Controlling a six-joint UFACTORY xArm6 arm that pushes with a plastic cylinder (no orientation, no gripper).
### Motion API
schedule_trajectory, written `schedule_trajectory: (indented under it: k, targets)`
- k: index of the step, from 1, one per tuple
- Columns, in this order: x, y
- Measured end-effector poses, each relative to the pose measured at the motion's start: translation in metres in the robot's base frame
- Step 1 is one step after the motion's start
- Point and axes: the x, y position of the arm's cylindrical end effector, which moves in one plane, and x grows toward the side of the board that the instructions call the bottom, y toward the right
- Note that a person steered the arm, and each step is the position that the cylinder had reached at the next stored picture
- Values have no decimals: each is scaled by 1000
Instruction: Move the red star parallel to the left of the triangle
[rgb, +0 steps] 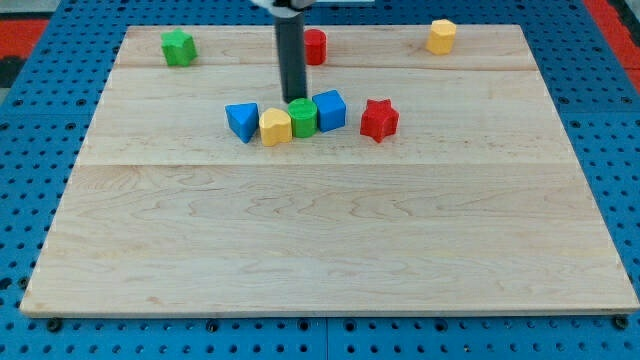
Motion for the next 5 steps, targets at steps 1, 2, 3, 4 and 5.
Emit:
schedule_trajectory:
  k: [1,2,3,4,5]
  targets:
    - [-9,53]
    - [45,79]
    - [73,84]
    - [38,108]
    - [54,148]
